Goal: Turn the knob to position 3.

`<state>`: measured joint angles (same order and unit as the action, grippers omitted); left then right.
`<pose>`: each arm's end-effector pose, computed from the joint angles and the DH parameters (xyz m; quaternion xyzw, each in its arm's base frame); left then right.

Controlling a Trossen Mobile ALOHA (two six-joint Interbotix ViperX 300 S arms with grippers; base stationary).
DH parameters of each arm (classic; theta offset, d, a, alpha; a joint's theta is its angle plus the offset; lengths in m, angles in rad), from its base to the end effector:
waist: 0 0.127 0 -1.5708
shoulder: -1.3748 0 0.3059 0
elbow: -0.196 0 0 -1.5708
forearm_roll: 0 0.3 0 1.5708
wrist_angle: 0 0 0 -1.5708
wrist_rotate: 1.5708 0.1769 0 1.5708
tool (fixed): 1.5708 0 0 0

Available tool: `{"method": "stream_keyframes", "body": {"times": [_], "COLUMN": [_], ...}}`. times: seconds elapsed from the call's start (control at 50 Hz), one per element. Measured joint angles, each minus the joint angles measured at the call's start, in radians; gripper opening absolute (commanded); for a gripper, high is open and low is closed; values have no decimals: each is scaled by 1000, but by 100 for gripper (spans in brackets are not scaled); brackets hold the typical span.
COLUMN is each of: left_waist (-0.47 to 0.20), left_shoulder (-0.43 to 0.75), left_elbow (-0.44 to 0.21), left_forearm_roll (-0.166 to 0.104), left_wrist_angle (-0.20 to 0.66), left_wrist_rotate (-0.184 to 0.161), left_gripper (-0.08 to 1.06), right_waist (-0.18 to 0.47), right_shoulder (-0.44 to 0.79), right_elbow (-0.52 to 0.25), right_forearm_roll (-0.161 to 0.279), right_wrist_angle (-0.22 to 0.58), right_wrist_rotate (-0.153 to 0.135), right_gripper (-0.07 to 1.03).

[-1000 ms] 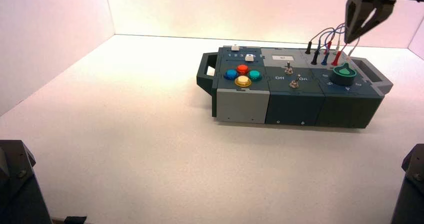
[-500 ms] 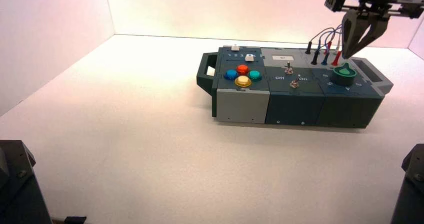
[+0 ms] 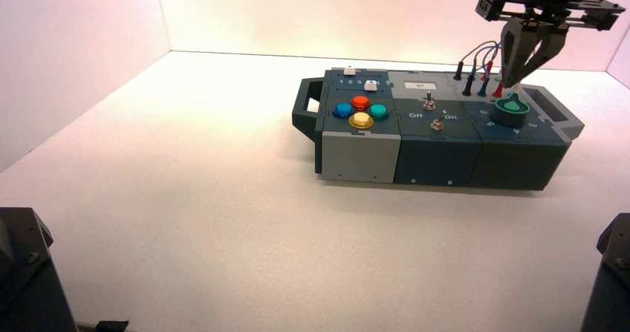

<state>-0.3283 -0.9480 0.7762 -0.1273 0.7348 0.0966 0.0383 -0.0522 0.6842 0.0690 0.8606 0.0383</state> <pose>0.2186 -0.0904 0.3082 0.0343 0.2736 -0.1976 0.9407 0.2993 0.0207 0.0764 0.0353 0.6793 0.0050 0.7330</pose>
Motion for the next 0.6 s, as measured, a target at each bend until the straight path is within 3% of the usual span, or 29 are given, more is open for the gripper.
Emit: {"method": "stream_keyframes", "body": {"times": [0.6], "left_waist": [0], "left_shoulder": [-12], "left_elbow": [-31], "left_forearm_roll": [0], "left_wrist_angle": [21], "left_wrist_rotate": [0], "left_gripper": [-3], "right_waist": [0], "right_shoulder": [80], "right_elbow": [-17], "right_forearm_roll": [-2], "right_wrist_angle": [-23], "right_wrist_rotate": [0], "right_gripper": [-2]}}
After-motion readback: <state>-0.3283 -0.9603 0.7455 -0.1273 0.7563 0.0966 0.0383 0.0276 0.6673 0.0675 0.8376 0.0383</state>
